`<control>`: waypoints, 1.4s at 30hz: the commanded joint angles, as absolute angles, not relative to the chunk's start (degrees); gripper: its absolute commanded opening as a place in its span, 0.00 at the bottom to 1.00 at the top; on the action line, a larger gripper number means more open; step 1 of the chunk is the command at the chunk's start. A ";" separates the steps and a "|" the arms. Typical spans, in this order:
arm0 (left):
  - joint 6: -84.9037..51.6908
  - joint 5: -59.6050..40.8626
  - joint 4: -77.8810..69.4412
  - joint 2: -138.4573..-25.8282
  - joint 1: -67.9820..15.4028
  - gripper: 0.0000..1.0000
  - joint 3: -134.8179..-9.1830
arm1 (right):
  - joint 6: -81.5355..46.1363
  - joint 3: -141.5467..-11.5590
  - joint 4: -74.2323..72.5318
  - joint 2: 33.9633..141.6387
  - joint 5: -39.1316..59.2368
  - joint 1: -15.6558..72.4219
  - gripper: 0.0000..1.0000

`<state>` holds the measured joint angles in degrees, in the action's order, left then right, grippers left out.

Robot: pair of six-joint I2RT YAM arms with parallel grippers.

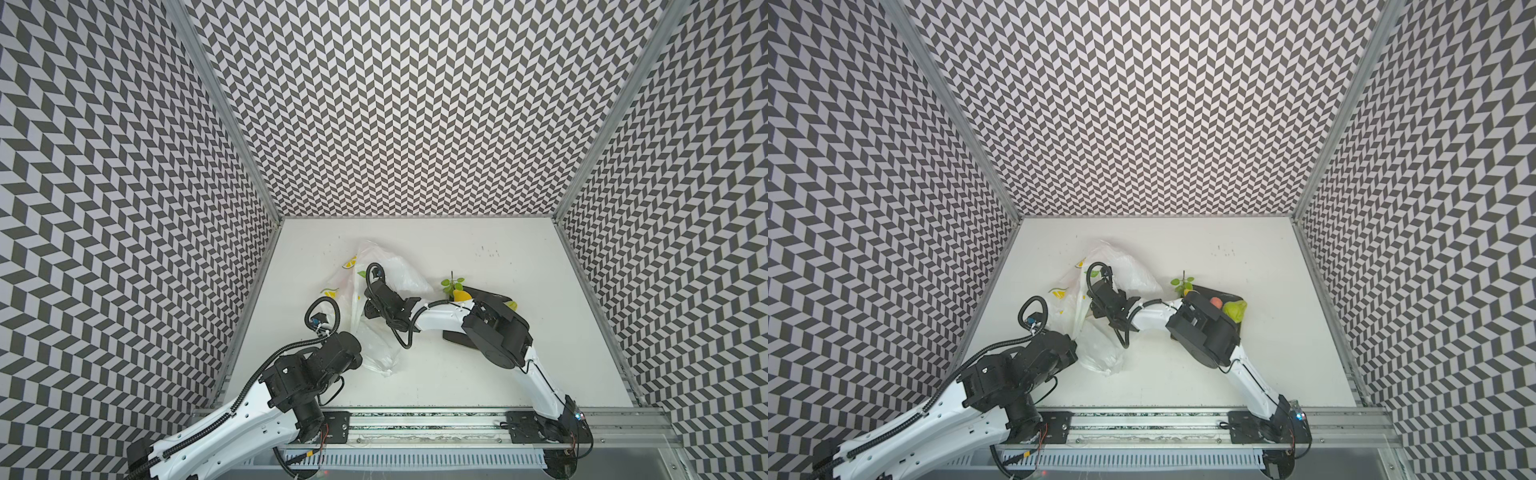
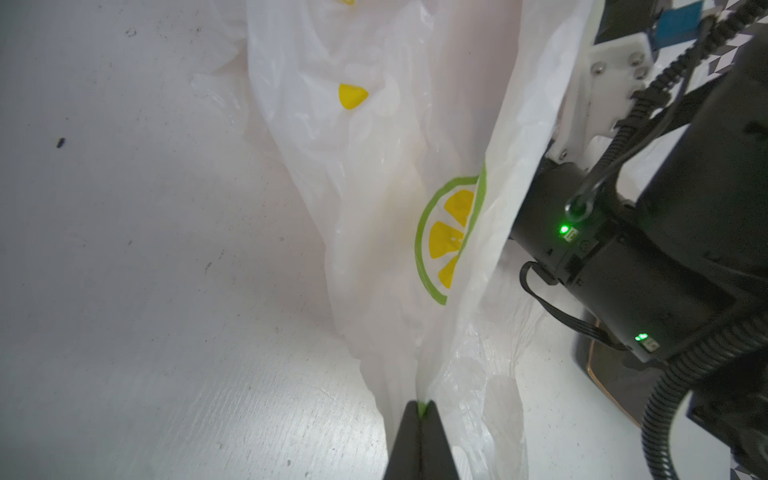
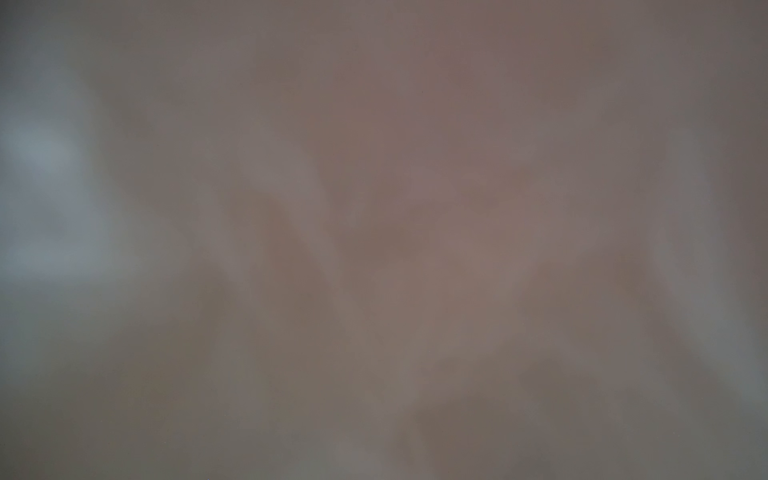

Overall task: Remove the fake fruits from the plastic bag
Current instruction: 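Reach the right gripper deep inside the bag toward the red peach, then grasp the red peach and pull it out of the bag with the right gripper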

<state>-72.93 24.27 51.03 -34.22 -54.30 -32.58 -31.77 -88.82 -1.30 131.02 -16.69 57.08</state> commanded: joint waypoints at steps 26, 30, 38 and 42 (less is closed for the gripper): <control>-71.19 28.77 44.49 -32.44 -54.40 0.00 -32.21 | -32.77 -69.01 -5.18 107.82 -6.77 59.76 0.32; -71.19 29.73 43.37 -32.53 -54.38 0.00 -31.83 | -33.29 -62.73 -5.32 100.98 -5.73 60.68 0.32; -69.39 30.82 40.72 -33.07 -54.40 0.00 -32.08 | -34.60 -53.07 1.57 84.81 -6.32 62.67 0.32; -67.69 30.10 37.84 -33.00 -54.33 0.00 -31.65 | -36.15 -48.70 11.73 75.22 -12.32 62.78 0.32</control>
<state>-69.63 28.34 41.06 -32.99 -54.28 -32.42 -34.17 -51.16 4.49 81.01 -7.33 62.43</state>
